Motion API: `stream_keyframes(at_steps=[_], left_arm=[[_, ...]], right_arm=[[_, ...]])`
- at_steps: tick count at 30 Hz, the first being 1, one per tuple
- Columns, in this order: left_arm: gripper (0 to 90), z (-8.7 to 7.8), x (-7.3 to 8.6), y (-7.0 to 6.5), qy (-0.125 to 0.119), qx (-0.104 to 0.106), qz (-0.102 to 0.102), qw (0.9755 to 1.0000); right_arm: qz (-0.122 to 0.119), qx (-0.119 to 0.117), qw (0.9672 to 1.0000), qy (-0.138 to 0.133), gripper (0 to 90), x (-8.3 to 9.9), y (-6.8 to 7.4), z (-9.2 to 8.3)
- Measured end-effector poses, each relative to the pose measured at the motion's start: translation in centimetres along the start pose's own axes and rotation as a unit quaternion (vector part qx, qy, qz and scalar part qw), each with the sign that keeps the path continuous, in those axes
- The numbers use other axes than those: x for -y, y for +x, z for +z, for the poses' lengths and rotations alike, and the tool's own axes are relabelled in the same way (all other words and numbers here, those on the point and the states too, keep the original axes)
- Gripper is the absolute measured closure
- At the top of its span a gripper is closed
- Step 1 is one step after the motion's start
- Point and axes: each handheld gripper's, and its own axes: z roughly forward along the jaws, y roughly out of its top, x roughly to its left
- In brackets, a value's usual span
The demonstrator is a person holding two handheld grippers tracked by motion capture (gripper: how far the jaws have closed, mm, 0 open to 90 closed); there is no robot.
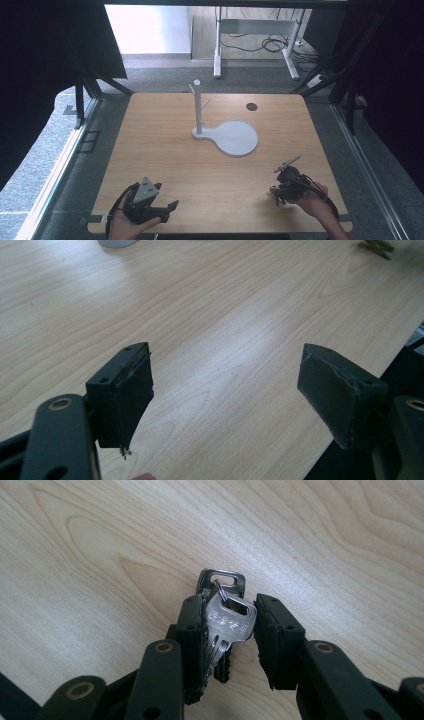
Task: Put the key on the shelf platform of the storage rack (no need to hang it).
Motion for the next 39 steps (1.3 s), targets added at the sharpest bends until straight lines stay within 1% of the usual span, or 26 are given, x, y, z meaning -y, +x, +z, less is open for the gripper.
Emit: stream_keyframes(at_steps=[4, 10, 20, 21, 33, 39], left_arm=[[22.6, 0.0, 0.0, 0.0, 0.0, 0.0, 0.0, 1.0], [22.6, 0.0, 0.0, 0.0, 0.0, 0.0, 0.002, 1.0], [22.6, 0.0, -0.1, 0.0, 0.0, 0.001, 0.002, 1.0], [22.5, 0.0, -0.1, 0.0, 0.0, 0.0, 0.002, 1.0], [22.5, -0.1, -0.1, 0.0, 0.0, 0.001, 0.002, 1.0], [22.4, -0.1, -0.1, 0.0, 0.0, 0.001, 0.002, 1.0]], right_arm=[[-0.004, 0.001, 1.0, -0.009, 66.0, -0.2, -0.1, -0.6], [-0.002, 0.008, 0.9998, -0.018, 66.1, -0.3, -0.3, -1.6], [-0.007, 0.02, 0.9993, -0.029, 66.1, -0.6, -0.5, -3.1], [-0.008, 0.024, 0.9992, -0.032, 66.2, -0.7, -0.5, -3.5], [-0.014, 0.029, 0.9986, -0.042, 66.3, -1.3, -0.7, -4.8], [-0.016, 0.032, 0.9985, -0.041, 66.4, -1.6, -0.8, -5.1]])
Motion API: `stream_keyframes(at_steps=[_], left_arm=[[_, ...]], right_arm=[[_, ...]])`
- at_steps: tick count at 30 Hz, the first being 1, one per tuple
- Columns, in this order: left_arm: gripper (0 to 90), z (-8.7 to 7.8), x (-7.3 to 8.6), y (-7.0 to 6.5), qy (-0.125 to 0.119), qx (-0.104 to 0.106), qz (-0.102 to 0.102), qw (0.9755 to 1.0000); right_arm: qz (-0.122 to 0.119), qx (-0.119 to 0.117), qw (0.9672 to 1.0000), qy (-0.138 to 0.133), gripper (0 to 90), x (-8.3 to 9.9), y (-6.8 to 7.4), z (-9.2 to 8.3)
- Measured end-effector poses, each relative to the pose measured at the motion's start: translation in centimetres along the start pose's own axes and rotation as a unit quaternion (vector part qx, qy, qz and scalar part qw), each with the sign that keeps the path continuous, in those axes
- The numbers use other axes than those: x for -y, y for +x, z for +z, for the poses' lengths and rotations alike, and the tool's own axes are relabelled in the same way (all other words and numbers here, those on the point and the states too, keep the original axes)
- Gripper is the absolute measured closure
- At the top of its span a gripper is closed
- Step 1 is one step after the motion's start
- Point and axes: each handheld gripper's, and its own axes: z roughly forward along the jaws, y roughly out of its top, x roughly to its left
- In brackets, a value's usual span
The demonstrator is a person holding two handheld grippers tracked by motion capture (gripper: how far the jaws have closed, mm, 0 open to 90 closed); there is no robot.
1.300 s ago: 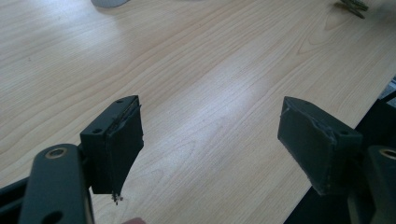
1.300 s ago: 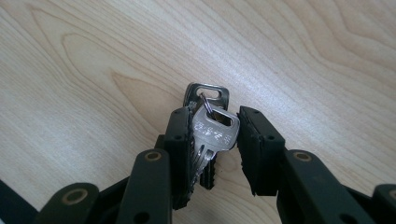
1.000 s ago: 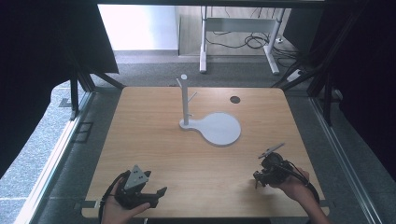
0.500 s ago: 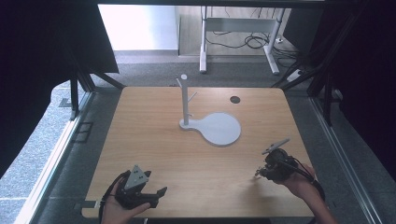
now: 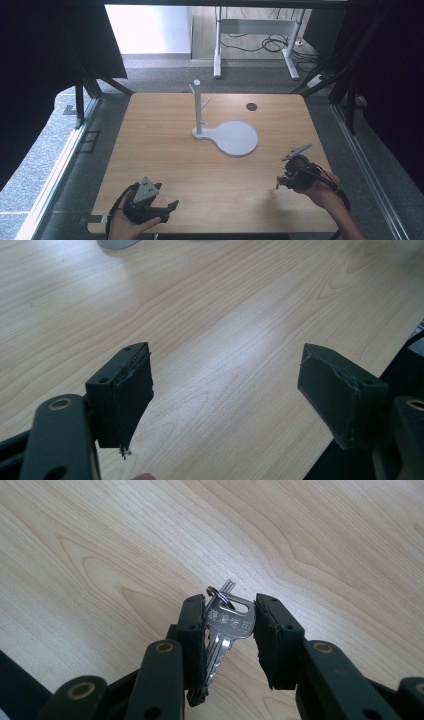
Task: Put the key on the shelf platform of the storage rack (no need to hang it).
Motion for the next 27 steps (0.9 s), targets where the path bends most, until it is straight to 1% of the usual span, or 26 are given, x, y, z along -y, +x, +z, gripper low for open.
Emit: stream_keyframes(at_steps=[18, 27], left_arm=[[22.4, -0.1, 0.0, 0.0, -0.002, -0.001, -0.002, 1.0], [22.4, -0.2, 0.0, 0.1, -0.001, -0.002, -0.002, 1.0]], right_arm=[[-0.005, 0.002, 1.0, -0.005, 66.6, -1.1, -0.4, -0.7], [-0.013, 0.0, 0.9999, -0.009, 66.8, -2.2, -0.6, -0.9]])
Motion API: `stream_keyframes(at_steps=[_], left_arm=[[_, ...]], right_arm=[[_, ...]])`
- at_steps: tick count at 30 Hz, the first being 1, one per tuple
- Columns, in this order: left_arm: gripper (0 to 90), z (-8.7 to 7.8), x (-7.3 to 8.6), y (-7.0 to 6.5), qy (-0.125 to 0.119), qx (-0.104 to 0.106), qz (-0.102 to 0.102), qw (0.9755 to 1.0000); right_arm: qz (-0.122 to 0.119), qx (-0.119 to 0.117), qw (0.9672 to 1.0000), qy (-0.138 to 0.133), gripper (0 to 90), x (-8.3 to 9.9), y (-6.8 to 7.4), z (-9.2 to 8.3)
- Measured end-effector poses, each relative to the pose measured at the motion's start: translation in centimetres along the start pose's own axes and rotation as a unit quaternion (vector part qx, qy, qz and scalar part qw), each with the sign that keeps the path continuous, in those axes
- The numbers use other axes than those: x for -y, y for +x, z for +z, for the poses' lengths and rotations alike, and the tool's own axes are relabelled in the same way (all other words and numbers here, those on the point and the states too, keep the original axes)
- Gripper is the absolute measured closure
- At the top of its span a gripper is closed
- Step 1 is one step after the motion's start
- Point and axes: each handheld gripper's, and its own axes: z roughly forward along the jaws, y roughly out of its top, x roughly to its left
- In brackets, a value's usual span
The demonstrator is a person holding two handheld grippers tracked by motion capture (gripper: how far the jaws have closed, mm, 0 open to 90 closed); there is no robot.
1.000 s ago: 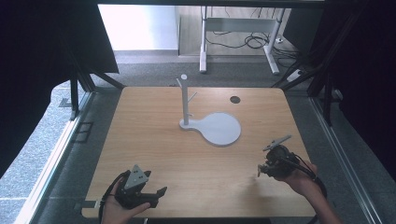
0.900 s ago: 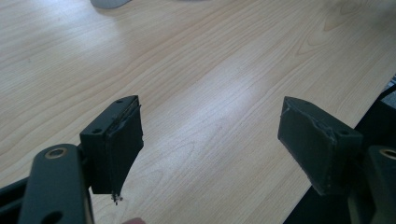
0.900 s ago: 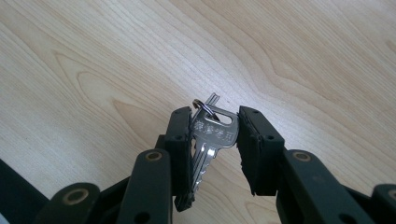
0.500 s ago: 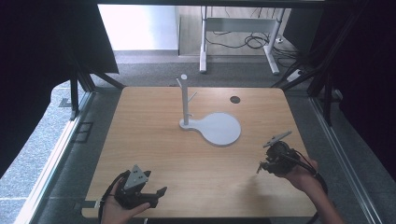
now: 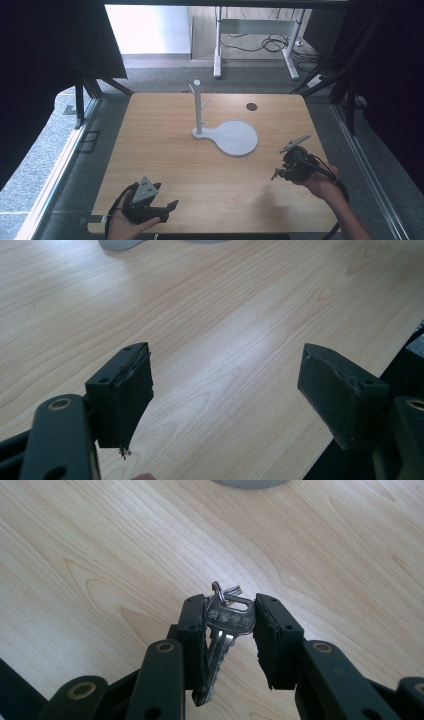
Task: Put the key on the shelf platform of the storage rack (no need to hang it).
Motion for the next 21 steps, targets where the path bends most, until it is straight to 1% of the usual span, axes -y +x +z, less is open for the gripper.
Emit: stream_keyframes(at_steps=[3, 4, 11, 19, 21], left_arm=[[22.4, 0.0, 0.0, 0.0, 0.0, 0.0, 0.0, 1.0], [22.4, 0.0, 0.0, 0.0, 0.0, 0.0, 0.0, 1.0], [22.4, -0.1, 0.0, 0.1, -0.001, -0.001, -0.001, 1.0], [22.4, -0.2, 0.1, 0.2, 0.0, -0.002, -0.001, 1.0], [22.4, -0.2, 0.1, 0.2, 0.0, -0.002, -0.001, 1.0]], right_arm=[[-0.003, -0.002, 1.0, -0.001, 66.8, -0.2, -0.1, 0.0], [-0.002, -0.003, 1.0, -0.002, 66.8, -0.5, -0.1, 0.0], [-0.003, -0.006, 1.0, -0.003, 66.8, -1.4, -0.4, 0.1], [-0.01, -0.011, 0.9999, -0.004, 66.8, -2.7, -0.6, 0.2], [-0.009, -0.011, 0.9999, -0.005, 66.8, -3.0, -0.6, 0.2]])
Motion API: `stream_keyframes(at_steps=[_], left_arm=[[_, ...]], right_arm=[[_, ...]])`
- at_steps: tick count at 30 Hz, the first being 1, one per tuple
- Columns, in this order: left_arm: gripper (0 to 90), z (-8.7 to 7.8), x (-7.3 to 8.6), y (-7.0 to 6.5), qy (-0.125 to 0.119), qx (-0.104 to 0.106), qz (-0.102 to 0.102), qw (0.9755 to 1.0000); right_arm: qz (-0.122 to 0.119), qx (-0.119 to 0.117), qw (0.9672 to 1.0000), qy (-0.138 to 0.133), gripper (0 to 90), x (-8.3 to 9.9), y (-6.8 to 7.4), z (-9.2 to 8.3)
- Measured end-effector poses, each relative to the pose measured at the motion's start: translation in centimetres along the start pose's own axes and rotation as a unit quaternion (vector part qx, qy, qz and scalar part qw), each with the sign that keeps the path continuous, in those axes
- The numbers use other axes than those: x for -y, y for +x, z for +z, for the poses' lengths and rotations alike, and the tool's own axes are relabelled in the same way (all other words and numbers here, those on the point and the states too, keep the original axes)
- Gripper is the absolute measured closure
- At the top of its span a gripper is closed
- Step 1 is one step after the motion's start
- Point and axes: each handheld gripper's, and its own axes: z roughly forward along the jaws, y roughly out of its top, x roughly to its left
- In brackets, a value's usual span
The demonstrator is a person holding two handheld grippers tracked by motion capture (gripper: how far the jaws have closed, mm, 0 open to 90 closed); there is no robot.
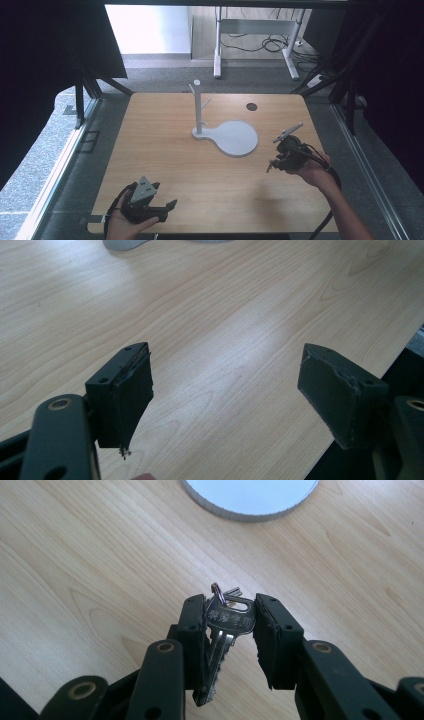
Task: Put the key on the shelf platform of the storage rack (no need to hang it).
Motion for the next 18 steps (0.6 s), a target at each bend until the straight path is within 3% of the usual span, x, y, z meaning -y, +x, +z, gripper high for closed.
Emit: stream_keyframes(at_steps=[18], left_arm=[[22.3, -0.3, 0.2, 0.5, -0.004, -0.003, -0.006, 1.0]], right_arm=[[-0.004, -0.009, 0.9999, -0.008, 66.9, -3.3, -0.5, 0.9]])
